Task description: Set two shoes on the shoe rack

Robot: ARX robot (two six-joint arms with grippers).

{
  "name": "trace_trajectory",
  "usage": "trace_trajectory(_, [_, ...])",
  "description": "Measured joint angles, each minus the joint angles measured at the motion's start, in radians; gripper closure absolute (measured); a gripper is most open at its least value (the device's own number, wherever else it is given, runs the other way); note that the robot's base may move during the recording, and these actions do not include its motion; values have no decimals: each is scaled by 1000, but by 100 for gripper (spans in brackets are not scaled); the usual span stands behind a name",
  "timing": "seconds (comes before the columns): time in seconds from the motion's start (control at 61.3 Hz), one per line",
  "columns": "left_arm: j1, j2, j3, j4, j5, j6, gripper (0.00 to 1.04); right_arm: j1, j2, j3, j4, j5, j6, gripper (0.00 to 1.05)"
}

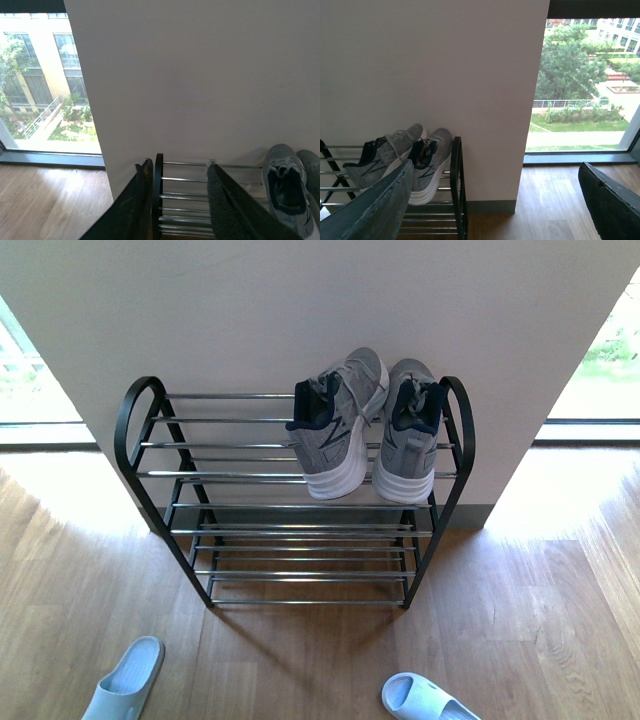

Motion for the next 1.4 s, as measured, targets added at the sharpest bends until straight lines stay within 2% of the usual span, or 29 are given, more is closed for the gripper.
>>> trace_trajectory(0.098, [12,-75,-58,-22,19,2,97,0,0,0,0,0,0,9])
trace_trajectory(0.147, [39,-102,-74,-33,66,2,104,0,0,0,0,0,0,9])
trace_trajectory(0.245, [75,-163,-106,-62,77,3,104,0,0,0,0,0,0,9])
trace_trajectory(0.391, [79,-250,-145,-112,83,4,104,0,0,0,0,0,0,9])
trace_trajectory(0.538, [80,-278,-202,-81,84,5,104,0,0,0,0,0,0,9])
trace_trajectory(1.402, [80,-793,-237,-541,84,5,104,0,0,0,0,0,0,9])
